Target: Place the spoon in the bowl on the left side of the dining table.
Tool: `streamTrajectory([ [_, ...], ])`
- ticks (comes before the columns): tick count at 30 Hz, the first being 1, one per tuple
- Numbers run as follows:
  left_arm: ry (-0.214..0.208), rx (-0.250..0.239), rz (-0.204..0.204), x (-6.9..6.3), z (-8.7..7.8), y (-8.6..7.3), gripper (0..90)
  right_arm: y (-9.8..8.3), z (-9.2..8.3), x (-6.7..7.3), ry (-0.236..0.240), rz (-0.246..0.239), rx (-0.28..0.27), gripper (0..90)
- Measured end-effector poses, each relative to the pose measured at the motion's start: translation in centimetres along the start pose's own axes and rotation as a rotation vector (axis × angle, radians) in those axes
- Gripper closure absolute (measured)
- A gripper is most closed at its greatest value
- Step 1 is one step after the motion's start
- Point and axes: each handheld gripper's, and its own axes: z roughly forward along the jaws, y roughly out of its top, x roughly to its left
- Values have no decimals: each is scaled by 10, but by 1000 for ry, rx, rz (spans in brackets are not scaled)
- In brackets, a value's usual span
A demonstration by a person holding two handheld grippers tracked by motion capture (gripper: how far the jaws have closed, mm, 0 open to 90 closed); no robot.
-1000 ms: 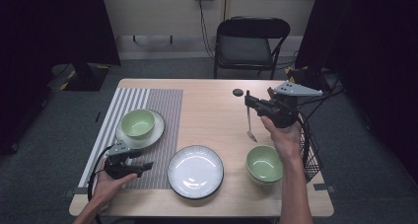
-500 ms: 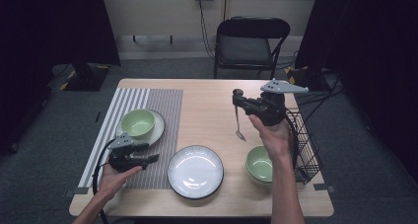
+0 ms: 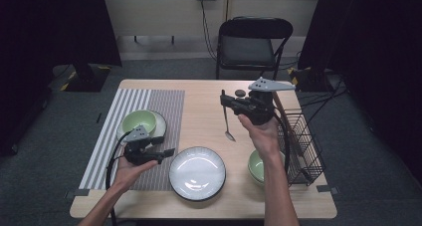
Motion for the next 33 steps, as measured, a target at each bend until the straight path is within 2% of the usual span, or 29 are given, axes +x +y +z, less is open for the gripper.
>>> streamTrajectory([
  [2, -19, -9, -5, -2, 3, 6, 326, 1, 3, 1, 8, -1, 0, 900],
  [3, -18, -10, 12, -3, 3, 9, 325, 2, 4, 2, 11, 0, -1, 900],
  [10, -28, -31, 48, -14, 9, 32, 332, 4, 13, 8, 39, 1, -5, 900],
  [14, -58, -62, 72, -22, 13, 46, 335, 6, 24, 15, 60, -8, 2, 900],
  [16, -76, -80, 66, -25, 14, 51, 345, 7, 29, 19, 72, -11, 0, 900],
  [17, -77, -81, 60, -26, 15, 53, 345, 7, 31, 20, 77, -12, 2, 900],
  [18, -56, -85, 60, -28, 15, 55, 343, 7, 34, 22, 82, -13, 4, 900],
  [26, -125, -131, 18, -29, 13, 58, 381, -7, 54, 39, 119, -30, 33, 900],
  [28, -134, -135, 21, -30, 14, 58, 387, -9, 59, 45, 132, -33, 38, 900],
  [30, -137, -141, 45, -31, 13, 58, 373, -10, 64, 48, 144, -33, 40, 900],
  [31, -118, -136, 62, -31, 12, 58, 370, -11, 66, 50, 152, -30, 40, 900],
  [33, -135, -141, 50, -31, 11, 58, 360, -13, 71, 55, 166, -27, 41, 900],
])
